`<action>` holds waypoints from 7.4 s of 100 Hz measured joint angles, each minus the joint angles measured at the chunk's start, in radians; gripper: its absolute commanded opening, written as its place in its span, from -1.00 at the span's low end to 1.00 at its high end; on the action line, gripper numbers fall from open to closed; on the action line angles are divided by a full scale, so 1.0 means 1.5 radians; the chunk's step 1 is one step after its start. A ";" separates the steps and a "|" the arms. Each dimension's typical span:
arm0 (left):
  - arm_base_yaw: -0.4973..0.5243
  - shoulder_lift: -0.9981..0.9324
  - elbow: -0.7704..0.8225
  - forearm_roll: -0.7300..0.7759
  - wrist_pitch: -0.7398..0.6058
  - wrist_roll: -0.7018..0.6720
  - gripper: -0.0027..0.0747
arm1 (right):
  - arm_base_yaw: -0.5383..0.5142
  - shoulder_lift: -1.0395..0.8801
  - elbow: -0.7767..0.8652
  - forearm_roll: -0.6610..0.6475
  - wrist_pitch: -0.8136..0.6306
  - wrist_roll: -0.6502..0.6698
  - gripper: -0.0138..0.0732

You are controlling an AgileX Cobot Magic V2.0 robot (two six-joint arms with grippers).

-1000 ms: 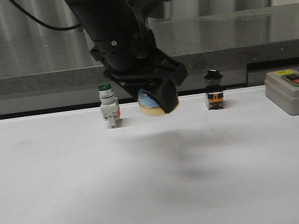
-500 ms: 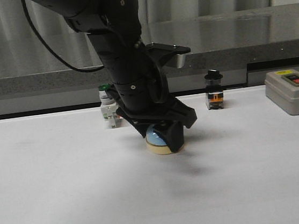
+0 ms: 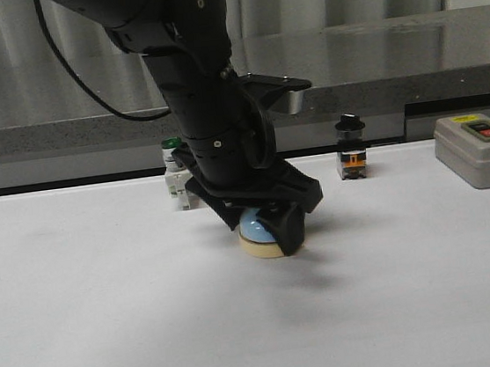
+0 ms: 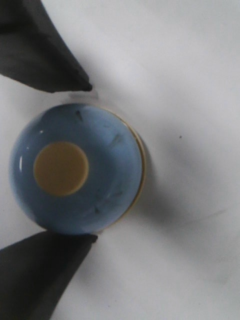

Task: Place and press bell with both arms

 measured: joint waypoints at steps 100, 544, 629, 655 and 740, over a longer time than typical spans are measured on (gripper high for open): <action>0.008 -0.219 0.019 -0.016 0.037 -0.011 0.69 | 0.000 0.000 0.000 0.000 0.000 0.000 -0.84; 0.395 -1.443 1.075 0.009 -0.451 -0.018 -0.98 | 0.000 0.000 0.000 0.000 0.000 0.000 -0.84; 0.395 -1.443 1.075 0.009 -0.453 -0.018 -0.98 | 0.000 0.000 -0.020 0.001 -0.032 0.000 -0.84; 0.395 -1.443 1.075 0.009 -0.453 -0.018 -0.98 | 0.000 0.083 -0.191 0.003 0.166 0.003 -0.84; 0.395 -1.443 1.075 0.009 -0.453 -0.018 -0.98 | 0.000 0.529 -0.527 0.062 0.507 0.004 -0.84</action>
